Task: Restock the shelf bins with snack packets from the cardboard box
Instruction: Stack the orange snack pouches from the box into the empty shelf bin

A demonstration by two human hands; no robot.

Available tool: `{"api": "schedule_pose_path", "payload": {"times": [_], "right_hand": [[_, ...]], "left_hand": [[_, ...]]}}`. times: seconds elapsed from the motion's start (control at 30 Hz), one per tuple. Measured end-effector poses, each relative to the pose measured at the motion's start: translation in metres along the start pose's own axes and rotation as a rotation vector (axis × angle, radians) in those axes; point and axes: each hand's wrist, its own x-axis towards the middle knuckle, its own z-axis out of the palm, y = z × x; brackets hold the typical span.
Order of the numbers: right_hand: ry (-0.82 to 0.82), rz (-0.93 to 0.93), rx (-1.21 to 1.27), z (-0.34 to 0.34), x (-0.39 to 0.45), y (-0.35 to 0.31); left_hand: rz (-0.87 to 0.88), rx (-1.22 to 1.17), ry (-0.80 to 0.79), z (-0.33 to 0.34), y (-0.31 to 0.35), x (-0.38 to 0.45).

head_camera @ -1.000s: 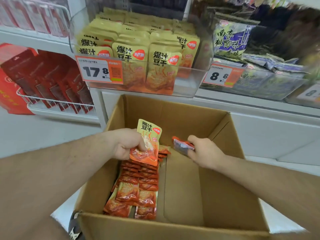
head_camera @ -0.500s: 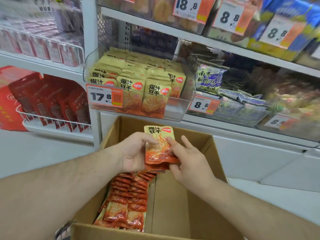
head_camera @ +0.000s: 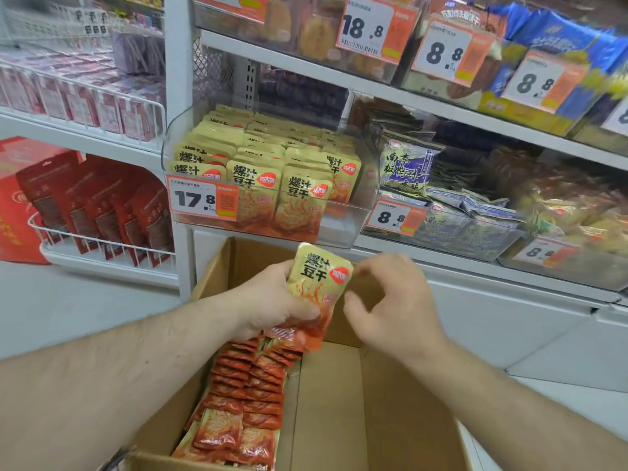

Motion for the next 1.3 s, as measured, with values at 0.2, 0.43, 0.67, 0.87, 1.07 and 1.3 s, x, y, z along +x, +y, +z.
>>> {"api": "schedule_pose_path", "payload": {"times": [0.2, 0.43, 0.67, 0.87, 1.07, 1.3], "right_hand": [[-0.576, 0.328, 0.225, -0.009, 0.026, 0.009], [-0.675, 0.271, 0.185, -0.010, 0.028, 0.005], [-0.657, 0.415, 0.174, -0.038, 0.059, 0.002], [-0.592, 0.505, -0.165, -0.088, 0.163, 0.003], [-0.743, 0.427, -0.497, -0.062, 0.235, -0.007], [-0.937, 0.376, -0.610, -0.009, 0.275, -0.001]], "left_hand": [[0.084, 0.261, -0.122, 0.014, 0.015, -0.004], [0.181, 0.444, -0.176, 0.012, 0.020, -0.002], [0.405, 0.552, 0.019, 0.002, 0.043, 0.003], [0.675, 0.780, 0.475, -0.019, 0.070, 0.016], [0.548, 0.993, 0.437, -0.029, 0.070, 0.031], [0.471, 1.103, 0.371, -0.040, 0.066, 0.042]]}}
